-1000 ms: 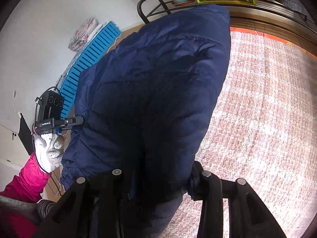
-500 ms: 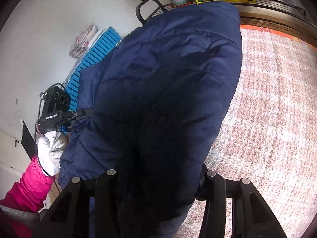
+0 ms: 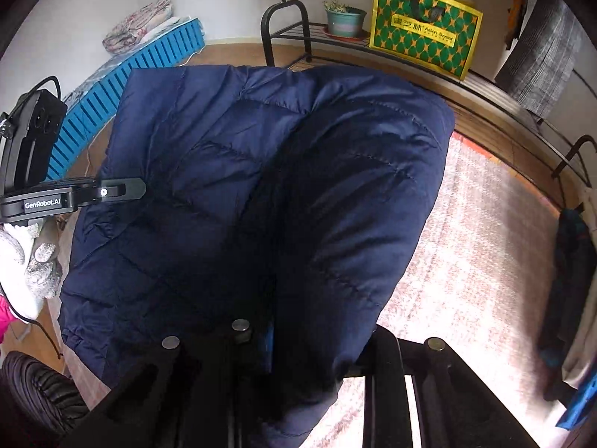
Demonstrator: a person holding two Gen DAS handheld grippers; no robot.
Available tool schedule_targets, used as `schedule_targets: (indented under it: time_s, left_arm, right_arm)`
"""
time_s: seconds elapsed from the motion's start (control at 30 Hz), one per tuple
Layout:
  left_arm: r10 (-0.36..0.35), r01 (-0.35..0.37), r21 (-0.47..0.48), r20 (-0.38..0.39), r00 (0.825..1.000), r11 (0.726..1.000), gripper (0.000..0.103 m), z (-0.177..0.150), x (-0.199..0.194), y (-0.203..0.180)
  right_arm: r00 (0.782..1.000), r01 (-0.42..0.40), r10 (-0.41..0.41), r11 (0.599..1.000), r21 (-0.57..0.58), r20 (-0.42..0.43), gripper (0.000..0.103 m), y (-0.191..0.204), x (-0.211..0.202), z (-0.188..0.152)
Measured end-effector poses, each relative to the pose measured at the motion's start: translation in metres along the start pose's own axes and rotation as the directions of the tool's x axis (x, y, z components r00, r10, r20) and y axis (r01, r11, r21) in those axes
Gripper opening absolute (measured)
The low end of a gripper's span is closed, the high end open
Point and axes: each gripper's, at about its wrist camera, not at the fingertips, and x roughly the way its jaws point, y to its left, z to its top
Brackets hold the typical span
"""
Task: Fold large clothes
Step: 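Lift the folded jacket with both grippers and carry it to the clothes stack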
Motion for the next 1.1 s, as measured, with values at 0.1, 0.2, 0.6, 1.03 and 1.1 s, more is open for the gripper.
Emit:
schedule_targets:
  time_s: [0.1, 0.2, 0.6, 1.03, 1.1]
  left_arm:
    - [-0.021, 0.021, 0.031, 0.004, 1.0, 0.999, 0.019, -0.005, -0.002, -0.029]
    - [-0.045, 0.044, 0.061, 0.011, 0.999, 0.997, 0.019, -0.006, -0.002, -0.06]
    - [-0.149, 0.148, 0.209, -0.011, 0.989, 0.967, 0.019, 0.001, 0.042, -0.201]
    - [-0.27, 0.261, 0.364, -0.026, 0.963, 0.894, 0.019, 0.058, 0.153, -0.389]
    - [-0.29, 0.283, 0.353, -0.032, 0.956, 0.892, 0.018, 0.074, 0.177, -0.415]
  right_arm:
    - [0.998, 0.056, -0.056, 0.998, -0.02, 0.026, 0.02, -0.005, -0.028, -0.013]
    - [0.994, 0.097, -0.096, 0.995, -0.025, 0.049, 0.02, -0.017, -0.057, -0.03]
    - [0.973, 0.205, -0.209, 0.977, 0.052, 0.096, 0.019, -0.092, -0.14, -0.076]
    - [0.916, 0.355, -0.38, 0.918, 0.175, 0.132, 0.018, -0.253, -0.215, -0.105]
    - [0.902, 0.385, -0.411, 0.904, 0.187, 0.128, 0.017, -0.281, -0.218, -0.102]
